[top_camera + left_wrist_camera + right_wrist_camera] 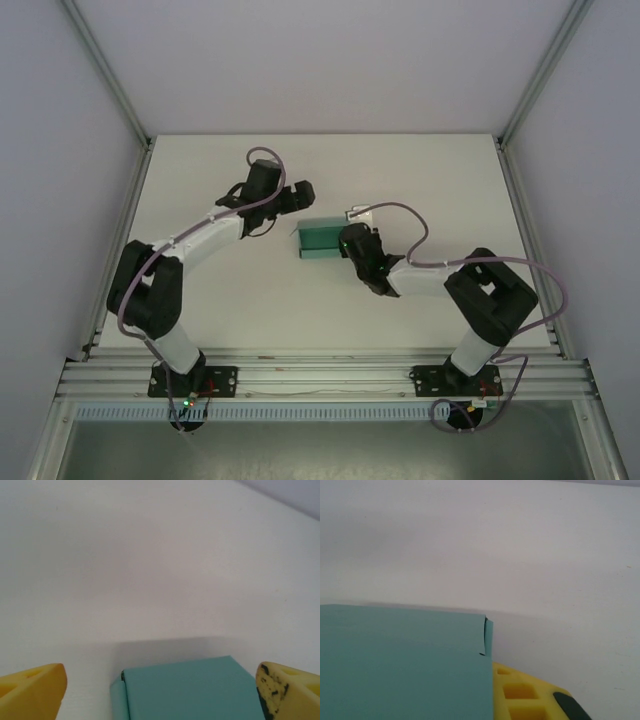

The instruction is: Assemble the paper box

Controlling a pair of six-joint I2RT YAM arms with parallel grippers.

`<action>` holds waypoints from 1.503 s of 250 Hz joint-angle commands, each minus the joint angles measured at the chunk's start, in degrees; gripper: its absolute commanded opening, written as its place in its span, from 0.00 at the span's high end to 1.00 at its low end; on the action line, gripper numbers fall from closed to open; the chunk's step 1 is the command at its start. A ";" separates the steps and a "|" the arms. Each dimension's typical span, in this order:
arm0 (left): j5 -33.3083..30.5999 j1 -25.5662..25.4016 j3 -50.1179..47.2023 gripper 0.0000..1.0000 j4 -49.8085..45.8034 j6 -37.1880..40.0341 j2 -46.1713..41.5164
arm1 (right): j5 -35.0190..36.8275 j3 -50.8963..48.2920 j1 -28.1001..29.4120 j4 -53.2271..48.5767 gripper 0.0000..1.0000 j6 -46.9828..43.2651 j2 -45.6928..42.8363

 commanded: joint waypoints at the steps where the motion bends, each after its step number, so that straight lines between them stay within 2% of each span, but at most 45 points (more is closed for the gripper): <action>1: 6.06 -0.29 -2.97 0.10 1.89 -1.86 0.61 | 1.84 -0.87 0.43 -0.76 0.84 -0.93 0.09; 56: 16.09 -0.33 -10.29 0.34 12.71 -6.84 2.83 | 0.09 -2.53 0.75 -0.54 0.80 0.07 -1.34; 98: 16.04 -0.51 -14.16 0.39 13.94 -6.60 3.25 | -1.95 -3.48 1.49 -1.25 0.74 0.59 -3.00; 144: 16.29 -0.50 -16.00 0.43 16.80 -6.75 5.26 | -5.04 -5.47 1.52 -11.38 0.52 1.57 -11.48; 166: 16.81 -0.46 -15.97 0.44 17.54 -6.60 6.65 | -4.29 -7.22 1.54 -15.73 0.41 3.21 -16.07; 184: 16.63 -0.40 -15.97 0.45 17.56 -6.49 7.72 | -4.04 -9.30 1.48 -17.06 0.31 4.41 -19.67; 245: 16.16 -0.06 -16.28 0.47 17.53 -5.14 9.50 | -6.30 -11.59 -0.87 -19.05 0.09 8.15 -27.76; 286: 18.50 1.15 -17.53 0.56 20.32 -6.08 11.18 | -15.59 -8.03 -7.62 -19.34 0.05 14.95 -25.03; 339: 29.26 5.17 -22.63 0.58 34.17 -11.25 12.67 | -30.53 -0.16 -15.66 -21.01 0.05 19.84 -14.62; 376: 29.01 6.46 -23.80 0.67 34.60 -10.76 12.67 | -37.54 5.85 -18.38 -22.58 0.04 21.63 -6.81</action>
